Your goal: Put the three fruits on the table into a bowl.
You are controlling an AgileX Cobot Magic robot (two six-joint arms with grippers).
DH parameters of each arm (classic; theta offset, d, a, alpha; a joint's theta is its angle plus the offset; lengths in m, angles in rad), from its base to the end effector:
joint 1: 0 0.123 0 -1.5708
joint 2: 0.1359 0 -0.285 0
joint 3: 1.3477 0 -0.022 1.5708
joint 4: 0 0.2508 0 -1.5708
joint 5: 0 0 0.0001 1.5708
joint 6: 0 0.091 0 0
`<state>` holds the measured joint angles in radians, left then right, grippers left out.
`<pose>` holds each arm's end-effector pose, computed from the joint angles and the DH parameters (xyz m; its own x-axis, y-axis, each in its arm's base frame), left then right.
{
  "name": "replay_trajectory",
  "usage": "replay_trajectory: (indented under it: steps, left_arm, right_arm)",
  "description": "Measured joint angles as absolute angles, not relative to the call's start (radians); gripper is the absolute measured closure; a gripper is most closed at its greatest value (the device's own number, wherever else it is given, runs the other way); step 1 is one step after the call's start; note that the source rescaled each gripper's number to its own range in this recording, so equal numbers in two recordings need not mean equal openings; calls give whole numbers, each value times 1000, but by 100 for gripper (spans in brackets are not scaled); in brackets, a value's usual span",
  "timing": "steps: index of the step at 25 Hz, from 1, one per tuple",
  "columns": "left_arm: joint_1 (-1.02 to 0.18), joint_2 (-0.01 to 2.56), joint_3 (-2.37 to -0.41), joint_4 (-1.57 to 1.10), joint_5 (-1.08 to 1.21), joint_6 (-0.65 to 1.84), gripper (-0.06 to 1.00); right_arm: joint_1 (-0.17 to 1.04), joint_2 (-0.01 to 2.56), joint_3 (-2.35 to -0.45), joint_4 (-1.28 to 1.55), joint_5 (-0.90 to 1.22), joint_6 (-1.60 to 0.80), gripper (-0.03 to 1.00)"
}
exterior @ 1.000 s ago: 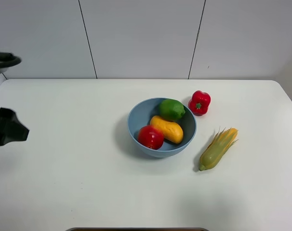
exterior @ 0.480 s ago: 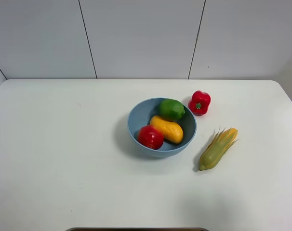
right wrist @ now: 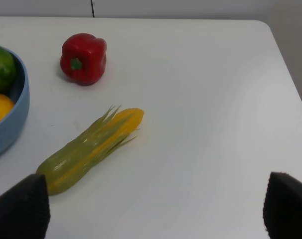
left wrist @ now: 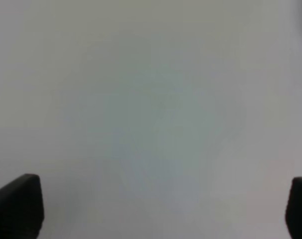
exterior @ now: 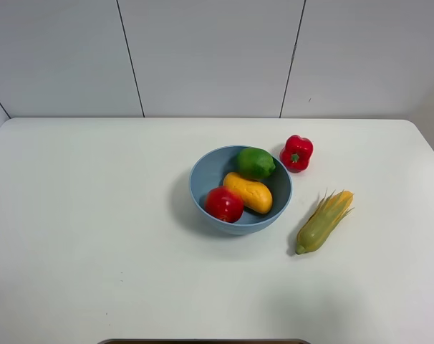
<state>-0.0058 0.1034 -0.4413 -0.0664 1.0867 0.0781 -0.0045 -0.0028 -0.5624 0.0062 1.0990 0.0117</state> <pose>0.0142 -0.0054 0.2582 -0.6105 0.0506 -0.7904 0.0810 0.9967 0.0012 -0.0145 0.0006 0.2912 -0.4319 0.0165 -0.9018 0.0058 0.9999 0.0155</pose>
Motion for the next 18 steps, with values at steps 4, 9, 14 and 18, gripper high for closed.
replay_trajectory:
  steps: [4, 9, 14, 18]
  left_arm:
    - [-6, 33, -441, -70, 1087, 81, -3]
    - [-6, -3, -441, -70, 1087, 81, -3]
    - [-6, -3, -441, -71, 1087, 81, -3]
    - [-6, -3, -441, -71, 1087, 81, -3]
  right_arm:
    - [-5, -3, -562, 6, 1099, 12, 22]
    - [-5, -3, -562, 6, 1099, 12, 22]
    - [-5, -3, -562, 6, 1099, 12, 22]
    - [-5, -3, -562, 6, 1099, 12, 22]
